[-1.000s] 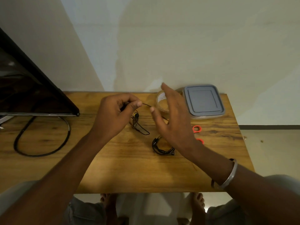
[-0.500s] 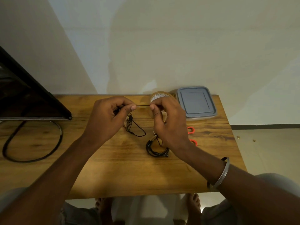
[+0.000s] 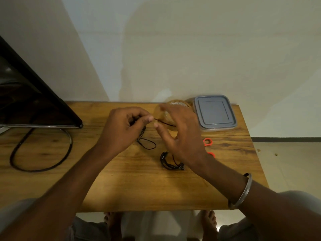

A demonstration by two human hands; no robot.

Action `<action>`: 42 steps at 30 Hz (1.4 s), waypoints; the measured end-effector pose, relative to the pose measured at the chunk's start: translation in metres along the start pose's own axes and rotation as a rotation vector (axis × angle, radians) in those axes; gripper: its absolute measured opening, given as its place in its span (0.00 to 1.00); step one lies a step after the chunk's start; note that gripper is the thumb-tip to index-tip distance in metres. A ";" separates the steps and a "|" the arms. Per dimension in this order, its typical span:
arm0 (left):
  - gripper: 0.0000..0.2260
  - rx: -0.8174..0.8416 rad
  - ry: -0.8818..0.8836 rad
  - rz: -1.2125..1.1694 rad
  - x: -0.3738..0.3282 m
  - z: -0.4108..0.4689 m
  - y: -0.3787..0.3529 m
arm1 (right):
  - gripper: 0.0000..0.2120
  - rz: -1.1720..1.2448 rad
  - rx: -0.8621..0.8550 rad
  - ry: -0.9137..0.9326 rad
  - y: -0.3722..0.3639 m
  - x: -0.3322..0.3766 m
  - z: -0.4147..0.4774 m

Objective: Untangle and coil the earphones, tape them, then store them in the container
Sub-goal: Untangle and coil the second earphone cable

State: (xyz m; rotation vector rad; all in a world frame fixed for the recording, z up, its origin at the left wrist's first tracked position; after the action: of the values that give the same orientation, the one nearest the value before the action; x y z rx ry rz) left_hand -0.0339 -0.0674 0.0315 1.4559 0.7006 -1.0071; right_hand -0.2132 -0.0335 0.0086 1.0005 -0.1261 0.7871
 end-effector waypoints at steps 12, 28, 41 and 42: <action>0.03 -0.134 -0.028 0.048 0.006 0.008 0.016 | 0.06 0.207 -0.278 -0.283 0.005 -0.013 0.001; 0.04 0.051 -0.078 0.028 -0.004 -0.003 -0.004 | 0.06 0.015 -0.054 0.143 -0.003 0.000 -0.003; 0.05 -0.092 0.027 0.048 0.003 0.007 0.022 | 0.07 0.265 -0.338 -0.299 0.016 -0.016 0.008; 0.05 -0.093 0.033 0.047 0.003 0.006 0.020 | 0.07 0.233 -0.310 -0.297 0.015 -0.017 0.007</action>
State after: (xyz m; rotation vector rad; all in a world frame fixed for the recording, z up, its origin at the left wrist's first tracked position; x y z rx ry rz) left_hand -0.0160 -0.0769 0.0387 1.4043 0.7246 -0.9040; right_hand -0.2332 -0.0435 0.0160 0.8096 -0.6120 0.7963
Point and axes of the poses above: each hand's wrist, its own z-axis towards the middle knuckle, its own y-axis out of the back of the hand, x = y × z, the point moved 1 cm from there along z, towards the middle knuckle, and after that the axes turned 12 degrees about y, right-handed, at the moved point
